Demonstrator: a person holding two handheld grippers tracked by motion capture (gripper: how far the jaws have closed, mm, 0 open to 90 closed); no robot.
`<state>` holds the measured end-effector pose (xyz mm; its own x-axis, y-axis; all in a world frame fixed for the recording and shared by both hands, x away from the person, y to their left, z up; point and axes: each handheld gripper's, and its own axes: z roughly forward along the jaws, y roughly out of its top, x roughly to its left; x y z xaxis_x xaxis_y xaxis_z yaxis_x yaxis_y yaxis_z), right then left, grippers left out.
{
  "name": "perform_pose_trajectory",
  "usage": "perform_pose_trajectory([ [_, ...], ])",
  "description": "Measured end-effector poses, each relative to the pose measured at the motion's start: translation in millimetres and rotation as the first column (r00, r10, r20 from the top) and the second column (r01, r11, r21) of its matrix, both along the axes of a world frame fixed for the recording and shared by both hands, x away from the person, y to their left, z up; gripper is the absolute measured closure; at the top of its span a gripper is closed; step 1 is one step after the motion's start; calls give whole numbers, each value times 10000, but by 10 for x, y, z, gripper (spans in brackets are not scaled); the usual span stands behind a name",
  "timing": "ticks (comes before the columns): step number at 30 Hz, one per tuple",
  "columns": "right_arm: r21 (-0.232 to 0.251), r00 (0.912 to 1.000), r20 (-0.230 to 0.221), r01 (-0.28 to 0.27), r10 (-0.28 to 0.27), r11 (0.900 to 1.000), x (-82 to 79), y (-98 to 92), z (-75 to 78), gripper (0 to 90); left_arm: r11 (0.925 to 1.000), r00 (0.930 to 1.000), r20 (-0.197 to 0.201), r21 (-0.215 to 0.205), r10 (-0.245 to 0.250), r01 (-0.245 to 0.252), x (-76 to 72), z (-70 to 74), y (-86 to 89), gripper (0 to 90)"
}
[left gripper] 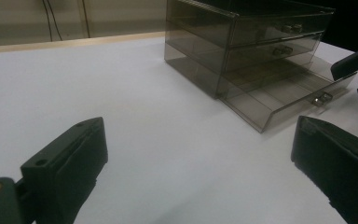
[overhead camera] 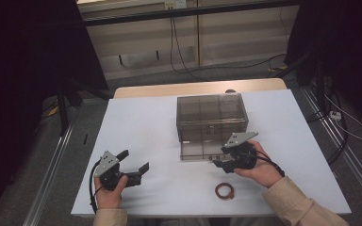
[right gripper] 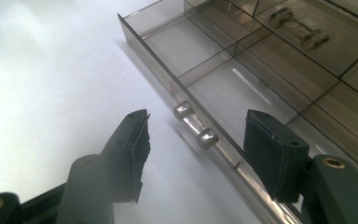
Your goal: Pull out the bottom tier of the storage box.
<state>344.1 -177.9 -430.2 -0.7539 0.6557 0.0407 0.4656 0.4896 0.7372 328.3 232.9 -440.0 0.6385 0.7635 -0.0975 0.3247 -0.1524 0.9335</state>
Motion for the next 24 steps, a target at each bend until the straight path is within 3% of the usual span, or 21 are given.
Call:
perform_pose_trajectory([
  [10, 186, 9989, -38, -462, 463, 9988, -150, -33, 60, 419, 10000, 10000, 21, -24, 37, -37, -3, 4, 6, 36],
  [24, 248, 9968, -321, -721, 729, 9971, -279, -121, -58, 456, 9999, 10000, 27, -97, 65, -65, -5, 4, -1, 37],
])
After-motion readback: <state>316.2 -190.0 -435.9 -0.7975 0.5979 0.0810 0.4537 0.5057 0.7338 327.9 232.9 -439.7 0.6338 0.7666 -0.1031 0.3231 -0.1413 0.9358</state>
